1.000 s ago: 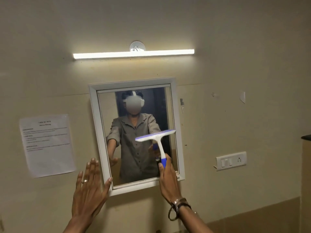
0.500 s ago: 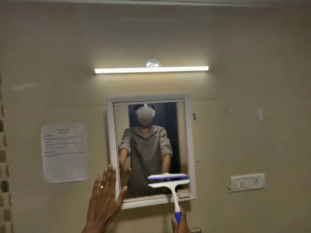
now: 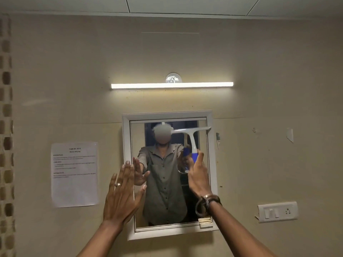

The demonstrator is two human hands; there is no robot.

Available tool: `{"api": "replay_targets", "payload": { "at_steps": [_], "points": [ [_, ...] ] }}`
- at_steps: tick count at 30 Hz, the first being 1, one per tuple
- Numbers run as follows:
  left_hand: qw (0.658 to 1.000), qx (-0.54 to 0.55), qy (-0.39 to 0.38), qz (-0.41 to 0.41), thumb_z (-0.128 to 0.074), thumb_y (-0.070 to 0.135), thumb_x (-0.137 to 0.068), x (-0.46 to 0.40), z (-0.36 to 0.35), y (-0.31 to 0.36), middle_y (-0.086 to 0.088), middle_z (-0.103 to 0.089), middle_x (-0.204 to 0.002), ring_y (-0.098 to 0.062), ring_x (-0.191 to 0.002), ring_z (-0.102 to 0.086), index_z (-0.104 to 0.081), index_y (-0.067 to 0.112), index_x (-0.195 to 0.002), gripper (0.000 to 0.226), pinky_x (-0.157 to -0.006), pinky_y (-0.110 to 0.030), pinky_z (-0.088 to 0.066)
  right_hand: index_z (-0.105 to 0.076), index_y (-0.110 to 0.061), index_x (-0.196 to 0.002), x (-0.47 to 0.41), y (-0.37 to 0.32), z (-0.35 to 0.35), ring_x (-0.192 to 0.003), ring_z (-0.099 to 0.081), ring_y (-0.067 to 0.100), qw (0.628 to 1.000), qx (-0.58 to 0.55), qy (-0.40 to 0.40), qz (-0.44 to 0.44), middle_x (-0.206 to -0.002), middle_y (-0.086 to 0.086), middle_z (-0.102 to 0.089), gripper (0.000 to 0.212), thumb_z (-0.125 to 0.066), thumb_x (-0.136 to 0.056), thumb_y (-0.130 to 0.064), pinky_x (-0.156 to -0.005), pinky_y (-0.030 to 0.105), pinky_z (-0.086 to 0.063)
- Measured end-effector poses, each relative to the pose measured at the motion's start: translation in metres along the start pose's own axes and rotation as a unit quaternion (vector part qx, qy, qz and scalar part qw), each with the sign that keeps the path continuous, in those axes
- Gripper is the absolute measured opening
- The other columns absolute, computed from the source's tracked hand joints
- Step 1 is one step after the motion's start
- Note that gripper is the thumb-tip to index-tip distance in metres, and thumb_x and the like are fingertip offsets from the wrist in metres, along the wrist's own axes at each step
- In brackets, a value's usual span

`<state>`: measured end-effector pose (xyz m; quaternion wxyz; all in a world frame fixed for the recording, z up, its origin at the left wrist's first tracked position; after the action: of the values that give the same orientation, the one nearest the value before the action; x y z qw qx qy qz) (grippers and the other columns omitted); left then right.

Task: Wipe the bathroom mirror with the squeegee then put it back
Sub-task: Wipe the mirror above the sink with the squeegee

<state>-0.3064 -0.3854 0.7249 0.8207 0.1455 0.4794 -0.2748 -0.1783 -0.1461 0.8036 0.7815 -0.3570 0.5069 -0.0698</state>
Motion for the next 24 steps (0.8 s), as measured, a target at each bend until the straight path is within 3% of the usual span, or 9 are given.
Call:
{"api": "replay_targets", "payload": {
  "at_steps": [3, 5, 8, 11, 15, 18, 20, 22, 24],
  "points": [
    [1.000, -0.001, 0.004, -0.002, -0.025, 0.067, -0.105, 0.001, -0.005, -0.002, -0.008, -0.006, -0.181, -0.025, -0.166, -0.014, -0.007, 0.014, -0.172, 0.087, -0.134, -0.046, -0.009, -0.023, -0.025, -0.142, 0.043, 0.031, -0.012, -0.071, -0.059, 0.005, 0.999, -0.013, -0.009, -0.030, -0.096, 0.001, -0.060, 0.046, -0.044, -0.101, -0.025, -0.056, 0.021, -0.049],
    [1.000, -0.006, 0.000, -0.003, -0.025, 0.066, -0.105, 0.004, -0.007, -0.002, -0.008, -0.007, -0.181, -0.025, -0.166, -0.015, -0.008, 0.013, -0.171, 0.087, -0.134, -0.047, -0.011, -0.029, -0.027, -0.139, 0.075, 0.054, -0.024, -0.083, -0.064, 0.009, 0.995, -0.053, -0.034, -0.076, -0.099, -0.003, -0.060, 0.041, -0.045, -0.101, -0.028, -0.070, 0.029, -0.059],
    [1.000, -0.004, -0.003, -0.006, -0.021, 0.067, -0.105, 0.008, -0.008, 0.002, -0.008, -0.010, -0.181, -0.025, -0.166, -0.018, -0.011, 0.012, -0.171, 0.086, -0.133, -0.048, -0.013, -0.034, -0.027, -0.127, 0.116, 0.083, -0.037, -0.095, -0.061, 0.012, 0.976, -0.109, -0.066, -0.177, -0.109, -0.001, -0.059, 0.033, -0.050, -0.099, -0.020, -0.073, 0.014, -0.047],
    [1.000, 0.004, -0.003, -0.008, -0.024, 0.068, -0.104, 0.010, -0.011, 0.003, -0.007, -0.008, -0.181, -0.025, -0.166, -0.014, -0.011, 0.013, -0.171, 0.088, -0.134, -0.045, -0.006, -0.034, -0.017, -0.136, 0.152, 0.112, -0.047, -0.103, -0.055, 0.025, 0.954, -0.079, -0.109, -0.269, -0.119, 0.011, -0.053, 0.042, -0.052, -0.098, -0.013, -0.083, 0.021, -0.038],
    [1.000, 0.006, 0.004, -0.011, -0.026, 0.067, -0.104, 0.011, -0.011, 0.004, -0.007, -0.007, -0.181, -0.025, -0.167, -0.014, -0.011, 0.014, -0.171, 0.087, -0.134, -0.049, -0.011, -0.033, 0.001, -0.143, 0.167, 0.108, -0.047, -0.100, -0.047, 0.025, 0.931, -0.127, -0.098, -0.329, -0.127, 0.024, -0.050, 0.054, -0.056, -0.094, -0.003, -0.086, 0.023, -0.035],
    [1.000, -0.003, 0.010, -0.012, -0.029, 0.063, -0.104, 0.010, -0.007, 0.005, -0.009, -0.010, -0.181, -0.026, -0.166, -0.019, -0.012, 0.012, -0.171, 0.086, -0.132, -0.050, -0.016, -0.038, -0.005, -0.140, 0.140, 0.057, -0.043, -0.085, -0.056, 0.015, 0.945, -0.181, -0.034, -0.270, -0.108, 0.007, -0.056, 0.048, -0.055, -0.096, -0.008, -0.074, 0.015, -0.046],
    [1.000, -0.010, 0.012, -0.009, -0.029, 0.062, -0.104, 0.010, -0.004, 0.005, -0.009, -0.012, -0.180, -0.026, -0.165, -0.021, -0.012, 0.012, -0.171, 0.085, -0.131, -0.050, -0.018, -0.036, -0.023, -0.139, 0.111, 0.010, -0.037, -0.081, -0.062, 0.012, 0.972, -0.177, -0.014, -0.154, -0.098, -0.006, -0.059, 0.042, -0.049, -0.099, -0.024, -0.070, 0.023, -0.056],
    [1.000, -0.014, 0.007, -0.007, -0.026, 0.064, -0.105, 0.010, -0.002, 0.003, -0.010, -0.012, -0.180, -0.027, -0.165, -0.020, -0.011, 0.011, -0.171, 0.086, -0.130, -0.050, -0.018, -0.029, -0.032, -0.136, 0.075, -0.029, -0.036, -0.071, -0.063, 0.013, 0.989, -0.139, -0.026, -0.035, -0.090, -0.003, -0.058, 0.037, -0.043, -0.101, -0.030, -0.062, 0.029, -0.057],
    [1.000, -0.015, 0.002, -0.004, -0.025, 0.065, -0.104, 0.011, -0.001, 0.001, -0.010, -0.011, -0.180, -0.028, -0.165, -0.019, -0.012, 0.011, -0.171, 0.087, -0.130, -0.051, -0.018, -0.025, -0.029, -0.136, 0.037, -0.057, -0.040, -0.065, -0.058, 0.011, 0.994, -0.107, -0.027, 0.018, -0.088, 0.004, -0.056, 0.037, -0.041, -0.102, -0.028, -0.057, 0.024, -0.049]
  ]
}}
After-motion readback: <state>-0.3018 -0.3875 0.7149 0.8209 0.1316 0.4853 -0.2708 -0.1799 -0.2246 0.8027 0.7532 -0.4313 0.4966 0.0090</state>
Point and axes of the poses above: each hand's wrist, its own x-axis away from the middle knuckle, its own z-axis out of the back of the hand, y = z × x, the point moved 2 cm from there along -x, towards the middle knuckle
